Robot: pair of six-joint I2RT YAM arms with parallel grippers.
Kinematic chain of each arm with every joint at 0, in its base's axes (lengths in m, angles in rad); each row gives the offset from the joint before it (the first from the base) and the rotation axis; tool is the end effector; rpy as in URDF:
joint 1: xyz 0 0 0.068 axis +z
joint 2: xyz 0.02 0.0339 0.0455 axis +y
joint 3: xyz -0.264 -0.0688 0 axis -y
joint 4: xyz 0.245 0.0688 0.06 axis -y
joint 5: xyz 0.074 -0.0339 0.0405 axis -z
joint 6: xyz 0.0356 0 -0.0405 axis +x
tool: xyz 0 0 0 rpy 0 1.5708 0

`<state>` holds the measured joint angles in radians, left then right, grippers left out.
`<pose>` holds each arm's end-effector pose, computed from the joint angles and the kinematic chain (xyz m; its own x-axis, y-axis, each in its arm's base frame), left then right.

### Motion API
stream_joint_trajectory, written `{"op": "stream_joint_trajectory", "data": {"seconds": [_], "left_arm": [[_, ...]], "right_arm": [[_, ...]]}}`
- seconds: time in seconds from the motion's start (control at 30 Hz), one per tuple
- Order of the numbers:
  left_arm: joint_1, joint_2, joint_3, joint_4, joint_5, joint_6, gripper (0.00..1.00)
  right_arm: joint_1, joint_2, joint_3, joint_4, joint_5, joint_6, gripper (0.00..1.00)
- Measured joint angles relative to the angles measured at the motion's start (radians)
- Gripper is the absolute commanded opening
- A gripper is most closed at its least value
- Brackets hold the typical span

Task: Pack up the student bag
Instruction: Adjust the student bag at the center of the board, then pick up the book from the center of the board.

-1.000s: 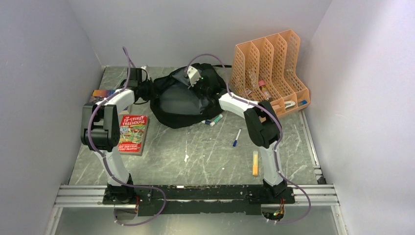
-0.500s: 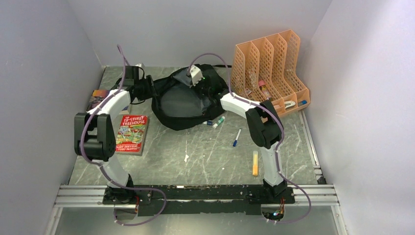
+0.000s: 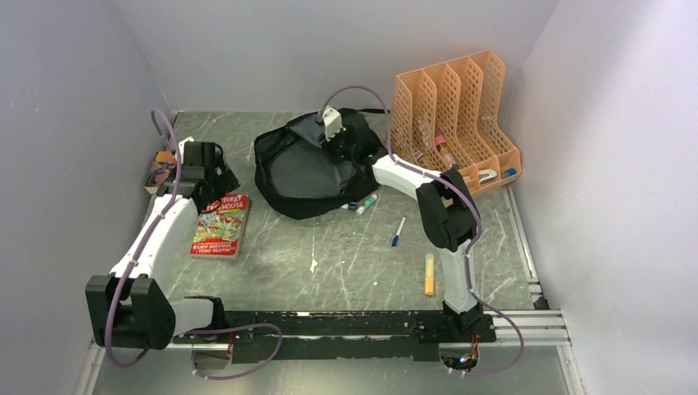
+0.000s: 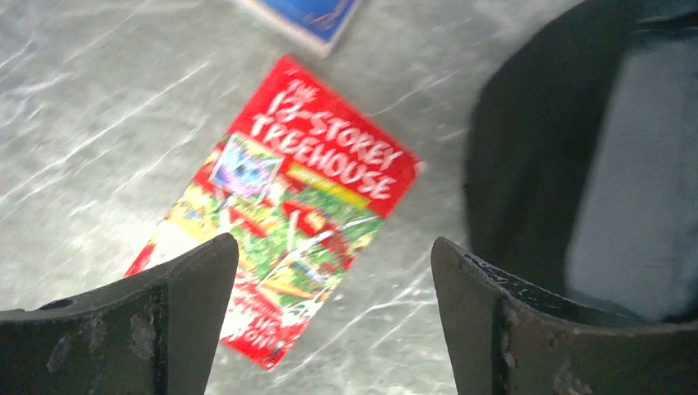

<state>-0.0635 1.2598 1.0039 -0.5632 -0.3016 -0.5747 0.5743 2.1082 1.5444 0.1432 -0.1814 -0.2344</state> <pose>0.2653 -0.0063 0.2820 -0.5348 -0.4861 -0.6911 -0.5154 0.8359 -0.1891 0.4111 0.2736 0.2156 -0.1772 -0.3868 -0.9050 -0.7338 0.6647 -0.1404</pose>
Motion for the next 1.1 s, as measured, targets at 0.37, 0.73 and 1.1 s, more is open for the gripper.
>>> {"op": "stream_joint_trajectory", "data": {"seconds": [0.37, 0.73, 1.1], "left_arm": [[0.082, -0.006, -0.035, -0.088, -0.107, -0.014, 0.92], [0.146, 0.149, -0.001, -0.086, -0.155, 0.0, 0.91], [0.165, 0.332, -0.004, 0.017, -0.07, 0.082, 0.91]], "right_arm": [[0.0, -0.132, -0.005, -0.02, 0.027, 0.25, 0.47], [0.069, -0.312, -0.156, 0.055, -0.034, 0.865, 0.5], [0.321, -0.132, -0.183, 0.046, -0.049, 1.127, 0.62]]}}
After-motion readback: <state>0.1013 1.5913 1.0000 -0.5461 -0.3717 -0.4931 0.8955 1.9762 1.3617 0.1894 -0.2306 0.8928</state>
